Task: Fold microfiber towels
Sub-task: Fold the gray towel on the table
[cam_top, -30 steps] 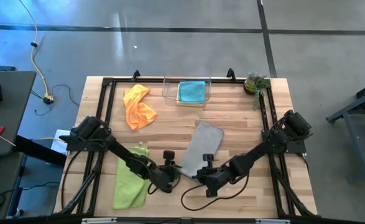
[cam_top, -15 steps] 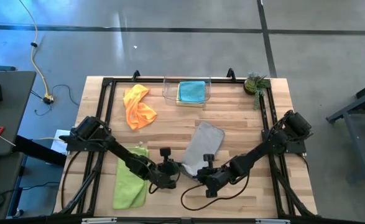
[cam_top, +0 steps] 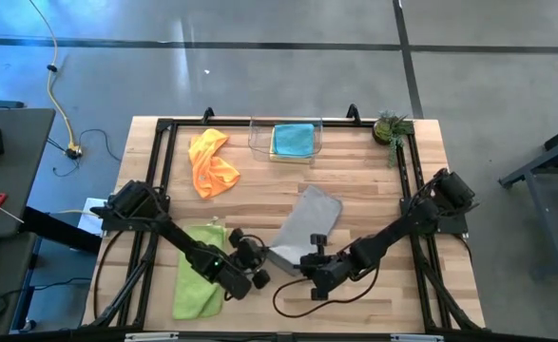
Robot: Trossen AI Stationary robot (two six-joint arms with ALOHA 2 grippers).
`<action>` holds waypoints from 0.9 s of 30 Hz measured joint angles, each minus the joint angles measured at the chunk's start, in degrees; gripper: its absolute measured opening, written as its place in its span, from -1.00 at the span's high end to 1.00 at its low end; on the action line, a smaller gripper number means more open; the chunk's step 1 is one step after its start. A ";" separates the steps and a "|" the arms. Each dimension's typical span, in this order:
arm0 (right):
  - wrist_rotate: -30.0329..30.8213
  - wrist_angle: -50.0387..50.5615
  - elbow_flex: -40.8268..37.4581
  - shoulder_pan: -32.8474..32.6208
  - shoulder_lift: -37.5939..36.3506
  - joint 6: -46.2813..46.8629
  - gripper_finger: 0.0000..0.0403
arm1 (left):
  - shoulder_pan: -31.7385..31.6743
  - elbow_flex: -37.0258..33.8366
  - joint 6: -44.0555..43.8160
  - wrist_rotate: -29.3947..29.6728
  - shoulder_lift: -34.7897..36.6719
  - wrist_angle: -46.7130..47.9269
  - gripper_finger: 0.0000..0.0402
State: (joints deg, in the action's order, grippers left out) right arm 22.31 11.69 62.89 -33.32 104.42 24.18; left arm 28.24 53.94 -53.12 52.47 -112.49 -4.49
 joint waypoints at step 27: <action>-5.97 4.03 -0.01 6.52 -2.53 -5.24 0.80 | 3.92 -5.41 -2.30 3.82 -0.17 -7.96 0.99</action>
State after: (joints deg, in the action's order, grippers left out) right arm 16.34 15.72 62.89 -26.80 101.89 18.95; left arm 32.17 48.53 -55.42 56.29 -112.66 -12.46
